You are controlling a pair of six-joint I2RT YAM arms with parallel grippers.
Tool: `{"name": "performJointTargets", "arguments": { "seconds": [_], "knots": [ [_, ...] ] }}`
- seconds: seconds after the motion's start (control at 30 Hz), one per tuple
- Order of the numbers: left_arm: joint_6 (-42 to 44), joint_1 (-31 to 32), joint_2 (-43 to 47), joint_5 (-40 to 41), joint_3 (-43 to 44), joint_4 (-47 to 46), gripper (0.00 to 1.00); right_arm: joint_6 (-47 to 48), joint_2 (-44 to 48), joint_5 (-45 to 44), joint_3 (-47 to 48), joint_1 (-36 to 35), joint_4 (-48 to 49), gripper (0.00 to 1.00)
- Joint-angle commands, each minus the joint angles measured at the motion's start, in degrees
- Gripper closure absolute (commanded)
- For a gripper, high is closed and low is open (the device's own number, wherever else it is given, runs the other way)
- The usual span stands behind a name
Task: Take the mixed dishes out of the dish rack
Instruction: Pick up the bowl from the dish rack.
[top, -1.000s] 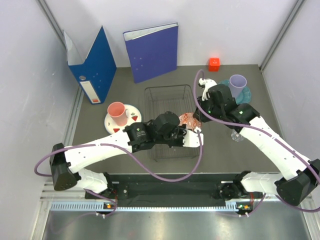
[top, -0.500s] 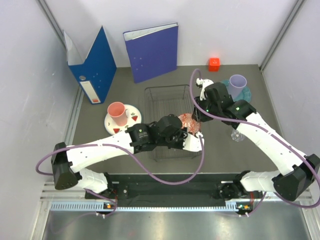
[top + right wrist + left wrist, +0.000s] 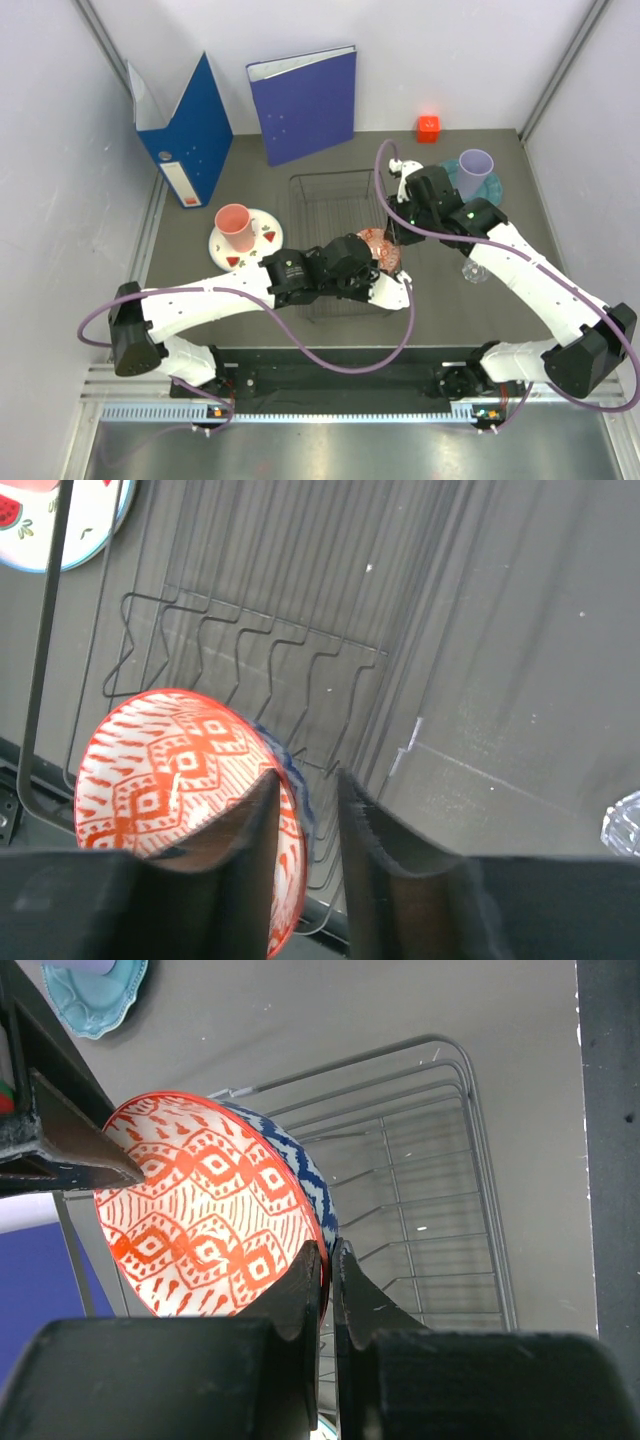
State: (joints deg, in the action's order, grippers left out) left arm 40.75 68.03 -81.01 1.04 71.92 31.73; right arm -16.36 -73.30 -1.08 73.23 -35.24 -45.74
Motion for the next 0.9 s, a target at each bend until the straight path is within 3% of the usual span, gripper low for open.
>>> {"name": "performJointTargets", "arguments": {
  "seconds": [0.0, 0.13, 0.37, 0.7, 0.73, 0.83, 0.87],
  "knots": [
    [0.12, 0.0, 1.21, 4.67, 2.88, -0.43, 1.0, 2.56, -0.18, -2.97, 1.48, 0.09, -2.08, 0.82],
    [0.03, 0.0, 1.47, 5.64, 2.52, -1.58, 1.0, 2.56, 0.26, -2.61, 0.42, -0.09, -1.81, 1.0],
    [0.29, 0.0, 1.3, 7.31, 2.52, -2.46, 1.0, 2.21, 1.22, -3.66, -0.19, -0.18, -1.81, 1.0],
    [-3.3, -0.7, 1.12, 14.87, -0.11, -10.89, 1.0, -0.07, 3.86, -7.0, 0.6, -0.09, -0.23, 1.0],
    [-3.92, -1.05, 1.21, 15.48, -0.11, -11.5, 0.82, -0.25, 4.04, -7.0, 0.77, -0.09, -0.23, 1.0],
    [-5.42, -1.58, 2.0, 16.19, -0.46, -13.79, 0.52, -0.6, 4.39, -7.44, 1.3, -0.18, 0.03, 1.0],
    [-5.68, -1.67, 2.61, 16.28, -0.99, -15.01, 0.38, -0.78, 4.3, -7.62, 1.47, -0.18, 0.12, 1.0]
  ]
}}
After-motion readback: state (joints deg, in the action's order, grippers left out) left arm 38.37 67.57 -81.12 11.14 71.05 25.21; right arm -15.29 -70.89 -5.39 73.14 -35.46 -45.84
